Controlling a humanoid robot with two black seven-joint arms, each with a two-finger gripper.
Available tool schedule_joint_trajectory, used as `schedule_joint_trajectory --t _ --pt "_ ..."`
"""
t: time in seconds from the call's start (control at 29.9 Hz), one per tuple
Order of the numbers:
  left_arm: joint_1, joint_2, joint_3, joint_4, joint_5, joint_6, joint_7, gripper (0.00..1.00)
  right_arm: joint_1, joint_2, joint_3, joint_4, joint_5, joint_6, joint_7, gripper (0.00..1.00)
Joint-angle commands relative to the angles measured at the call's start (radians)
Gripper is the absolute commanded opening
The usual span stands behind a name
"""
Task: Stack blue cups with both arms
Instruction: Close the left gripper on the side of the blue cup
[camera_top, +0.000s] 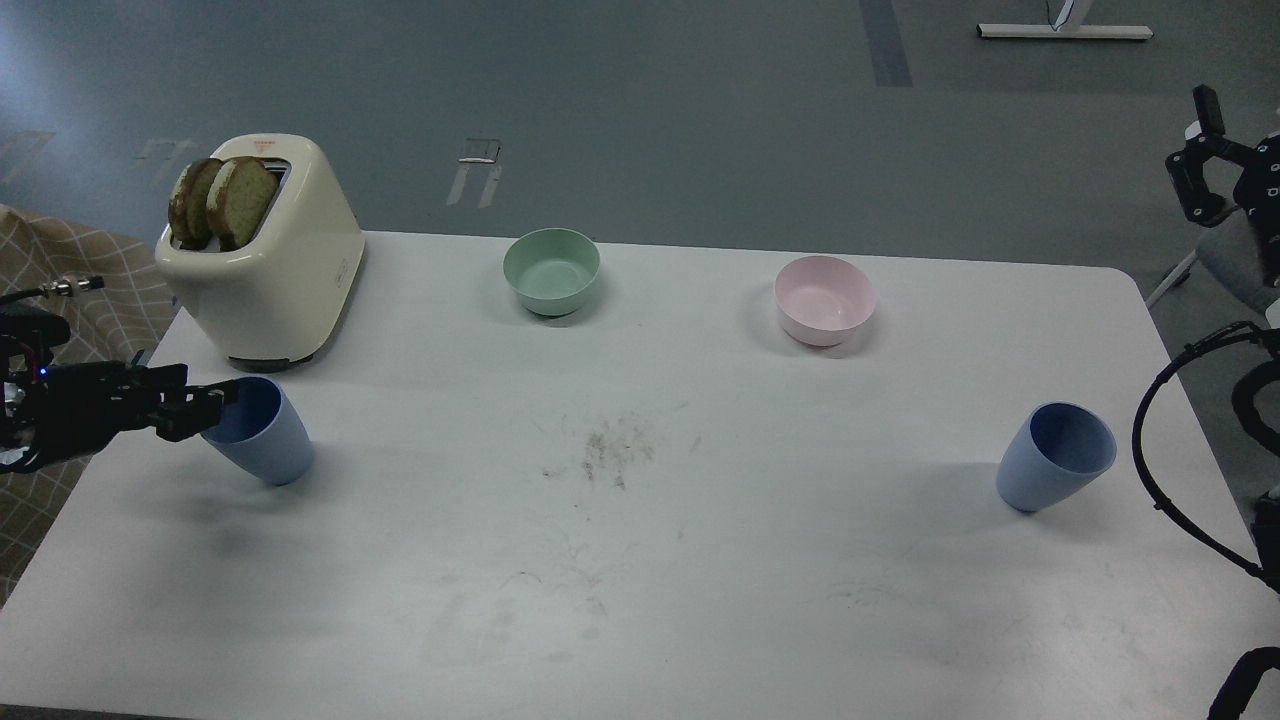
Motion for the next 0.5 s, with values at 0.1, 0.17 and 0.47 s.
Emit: schedule_joint_trajectory --t 0.1,0.17,0.47 --pt "0.003 0.000 0.000 0.000 -0.003 0.000 -0.045 0.43 -0.001 0.003 -0.002 0.004 0.000 0.000 0.000 1.00" --pt "0.008 0.000 0.000 0.002 -0.003 0.000 -0.048 0.34 -0.001 0.003 -0.002 0.004 0.000 0.000 0.000 1.00" --pt "0.023 -0.003 0.000 0.003 -0.003 0.000 -0.074 0.24 -0.001 0.006 -0.002 0.004 0.000 0.000 0.000 1.00"
